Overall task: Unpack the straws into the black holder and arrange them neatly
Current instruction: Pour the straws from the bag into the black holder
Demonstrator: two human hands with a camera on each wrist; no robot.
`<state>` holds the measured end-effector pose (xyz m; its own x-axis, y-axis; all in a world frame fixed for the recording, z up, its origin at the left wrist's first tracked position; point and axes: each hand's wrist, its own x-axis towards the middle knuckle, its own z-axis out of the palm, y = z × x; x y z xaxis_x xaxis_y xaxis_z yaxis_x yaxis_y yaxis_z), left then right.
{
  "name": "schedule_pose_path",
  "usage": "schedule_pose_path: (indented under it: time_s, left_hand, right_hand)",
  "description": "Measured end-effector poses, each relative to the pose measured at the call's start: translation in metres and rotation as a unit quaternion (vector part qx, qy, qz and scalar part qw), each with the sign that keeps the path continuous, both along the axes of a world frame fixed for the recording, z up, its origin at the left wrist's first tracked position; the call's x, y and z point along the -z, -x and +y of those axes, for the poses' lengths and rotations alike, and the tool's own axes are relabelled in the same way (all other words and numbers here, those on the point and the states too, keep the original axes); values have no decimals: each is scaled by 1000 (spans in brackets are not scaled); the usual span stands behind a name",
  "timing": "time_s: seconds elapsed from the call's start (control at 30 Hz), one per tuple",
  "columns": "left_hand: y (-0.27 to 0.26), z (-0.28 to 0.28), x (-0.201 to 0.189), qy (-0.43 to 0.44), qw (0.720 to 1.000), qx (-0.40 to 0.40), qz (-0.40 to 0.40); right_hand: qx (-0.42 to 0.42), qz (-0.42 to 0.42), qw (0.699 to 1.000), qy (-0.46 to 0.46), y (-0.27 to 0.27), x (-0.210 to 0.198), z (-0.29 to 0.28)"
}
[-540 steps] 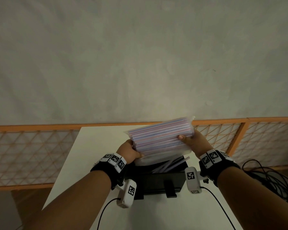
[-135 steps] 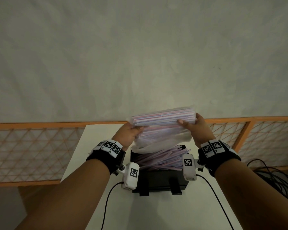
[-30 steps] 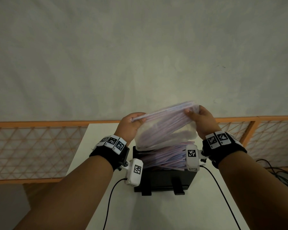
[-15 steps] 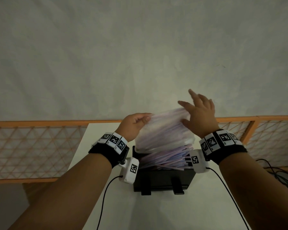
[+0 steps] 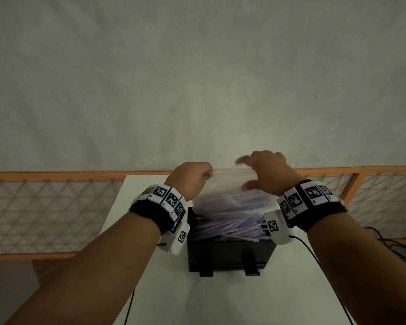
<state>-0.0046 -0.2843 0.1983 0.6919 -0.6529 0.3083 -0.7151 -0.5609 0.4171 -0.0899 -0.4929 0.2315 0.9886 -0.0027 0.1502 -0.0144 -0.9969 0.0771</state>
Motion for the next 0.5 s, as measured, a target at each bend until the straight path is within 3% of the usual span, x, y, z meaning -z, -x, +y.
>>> schedule_pose_path:
  time_s: [0.1,0.2,0.3,0.4,0.5]
  left_hand:
    - [6,-3,1,6,1000,4,23]
    - [14,-8,1,-13,998,30,55]
    - [14,-11,2,-84,994,33,58]
    - [9,-12,8,-157,987,18,4]
    - [7,-10,14,-155,988,8,-21]
  right_hand:
    - [17,17,998,58,-3,6,4]
    - [24,13,999,-22,-5,13,6]
    - [3,-2,999,-43,-4,16,9]
    - [-3,37,999,28,-1,16,12]
    - [34,23,993,110,1,18,10]
